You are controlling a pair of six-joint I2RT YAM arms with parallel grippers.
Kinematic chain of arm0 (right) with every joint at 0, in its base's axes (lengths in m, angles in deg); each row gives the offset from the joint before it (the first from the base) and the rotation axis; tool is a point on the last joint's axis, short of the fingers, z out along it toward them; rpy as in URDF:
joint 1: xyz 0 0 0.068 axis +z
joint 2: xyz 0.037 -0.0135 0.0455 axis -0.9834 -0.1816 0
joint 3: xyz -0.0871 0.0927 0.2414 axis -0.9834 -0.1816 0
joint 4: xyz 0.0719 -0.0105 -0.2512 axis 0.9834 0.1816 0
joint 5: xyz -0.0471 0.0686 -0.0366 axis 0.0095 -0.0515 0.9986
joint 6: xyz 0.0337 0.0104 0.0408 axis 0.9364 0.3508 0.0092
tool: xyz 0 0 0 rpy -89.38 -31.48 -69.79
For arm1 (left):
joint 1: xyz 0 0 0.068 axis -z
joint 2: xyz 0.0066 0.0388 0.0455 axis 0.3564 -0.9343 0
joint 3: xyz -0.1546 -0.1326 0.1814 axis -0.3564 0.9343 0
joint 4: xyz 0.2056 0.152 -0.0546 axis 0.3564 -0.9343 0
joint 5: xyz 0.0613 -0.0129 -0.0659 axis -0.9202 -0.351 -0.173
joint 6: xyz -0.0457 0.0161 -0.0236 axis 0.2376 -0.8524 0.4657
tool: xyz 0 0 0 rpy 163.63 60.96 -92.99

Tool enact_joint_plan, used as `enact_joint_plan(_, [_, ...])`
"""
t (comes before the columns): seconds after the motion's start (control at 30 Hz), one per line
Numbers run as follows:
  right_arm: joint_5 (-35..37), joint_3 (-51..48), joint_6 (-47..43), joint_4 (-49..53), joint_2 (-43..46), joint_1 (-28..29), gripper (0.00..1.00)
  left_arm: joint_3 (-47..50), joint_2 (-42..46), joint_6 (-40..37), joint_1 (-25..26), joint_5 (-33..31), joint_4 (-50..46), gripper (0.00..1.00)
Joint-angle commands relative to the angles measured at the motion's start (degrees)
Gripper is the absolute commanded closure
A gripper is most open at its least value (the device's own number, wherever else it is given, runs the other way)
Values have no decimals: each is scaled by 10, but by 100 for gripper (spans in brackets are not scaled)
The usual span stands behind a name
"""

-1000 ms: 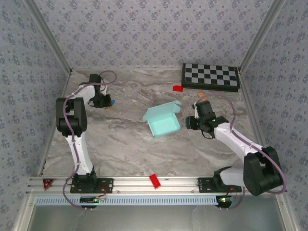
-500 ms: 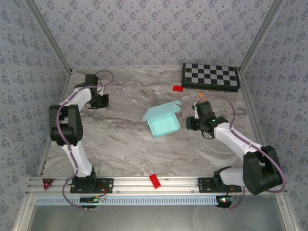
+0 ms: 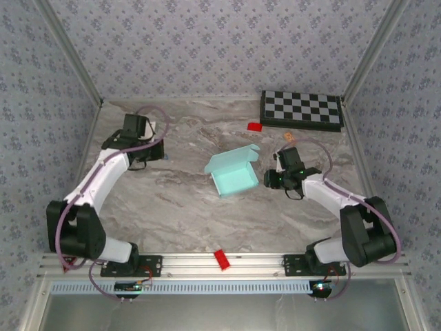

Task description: Fold the paper box

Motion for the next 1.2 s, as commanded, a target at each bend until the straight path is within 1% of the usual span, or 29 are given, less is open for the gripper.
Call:
enact_joint_plan(0.0, [-29, 5, 16, -21, -18, -2, 64, 10, 50, 22, 43, -19, -6, 100])
enact_joint_plan(0.17, [-38, 6, 22, -34, -38, 1, 65, 17, 96, 29, 109, -25, -18, 100])
enact_joint_plan(0.3, [-45, 9, 22, -38, -51, 4, 65, 31, 133, 41, 142, -18, -10, 100])
enact_joint_plan(0.37, [-48, 11, 23, -38, -57, 7, 65, 40, 151, 40, 155, 1, 0, 100])
enact_joint_plan(0.53, [-54, 13, 24, -42, -67, 15, 65, 40, 165, 25, 207, 3, -7, 100])
enact_joint_plan(0.67, [-60, 15, 29, -48, -73, 23, 66, 49, 169, 17, 252, 4, 6, 100])
enact_joint_plan(0.83, [-64, 19, 32, -50, -76, 33, 66, 66, 160, -1, 307, 12, 44, 100])
enact_joint_plan(1.03, [-60, 22, 32, -47, -76, 39, 66, 58, 106, -4, 335, 2, 65, 100])
enact_joint_plan(1.1, [-58, 23, 33, -47, -76, 40, 66, 57, 85, -6, 344, -7, 80, 100])
enact_joint_plan(1.17, [-55, 22, 34, -47, -73, 42, 66, 57, 63, -10, 356, -29, 100, 100])
